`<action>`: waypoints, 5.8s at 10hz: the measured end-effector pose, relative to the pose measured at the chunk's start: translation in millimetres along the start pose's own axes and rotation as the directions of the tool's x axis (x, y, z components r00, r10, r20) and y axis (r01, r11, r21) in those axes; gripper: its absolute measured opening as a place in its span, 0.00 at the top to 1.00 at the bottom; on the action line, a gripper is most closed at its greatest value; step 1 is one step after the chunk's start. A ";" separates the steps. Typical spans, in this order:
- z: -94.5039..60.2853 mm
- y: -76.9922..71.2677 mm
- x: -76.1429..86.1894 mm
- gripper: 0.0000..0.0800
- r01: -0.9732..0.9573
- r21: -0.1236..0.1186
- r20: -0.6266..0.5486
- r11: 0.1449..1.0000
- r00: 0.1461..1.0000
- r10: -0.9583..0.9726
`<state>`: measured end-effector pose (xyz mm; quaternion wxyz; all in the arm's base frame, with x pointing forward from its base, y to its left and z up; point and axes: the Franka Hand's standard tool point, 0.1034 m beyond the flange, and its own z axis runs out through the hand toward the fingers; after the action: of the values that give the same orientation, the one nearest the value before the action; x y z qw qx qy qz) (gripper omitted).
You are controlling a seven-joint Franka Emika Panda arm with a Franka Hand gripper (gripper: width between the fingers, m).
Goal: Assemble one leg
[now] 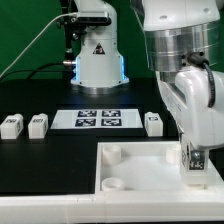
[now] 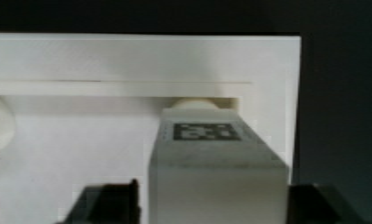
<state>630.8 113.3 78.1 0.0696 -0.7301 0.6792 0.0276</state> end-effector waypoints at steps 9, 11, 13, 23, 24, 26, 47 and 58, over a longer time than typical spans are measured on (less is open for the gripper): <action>-1.2 -3.5 -2.9 0.19 0.986 -0.097 -0.016 0.137 0.136 -0.991; -0.7 -2.9 -2.8 0.22 0.978 -0.093 -0.019 0.187 0.186 -0.982; -0.4 -2.6 -4.2 0.64 0.910 -0.079 -0.036 0.408 0.407 -0.913; 2.0 -0.4 -2.2 0.63 -0.273 0.002 0.000 0.962 0.962 0.273; 2.2 -0.3 -2.4 0.54 -0.203 0.002 0.000 0.979 0.979 0.203; 1.6 -2.0 -3.0 0.23 0.178 0.009 -0.004 0.984 0.984 -0.178; 10.9 4.1 -12.2 0.21 0.256 -0.003 0.007 0.967 0.967 -0.256; 11.6 5.4 -7.7 0.63 0.843 -0.019 0.002 0.537 0.537 -0.843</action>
Offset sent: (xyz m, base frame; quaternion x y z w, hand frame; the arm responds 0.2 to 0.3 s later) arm 0.0000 0.0000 0.0000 0.0000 0.0000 -0.2667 0.9638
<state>625.4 122.2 67.4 0.0652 -0.9675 0.2442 -0.0062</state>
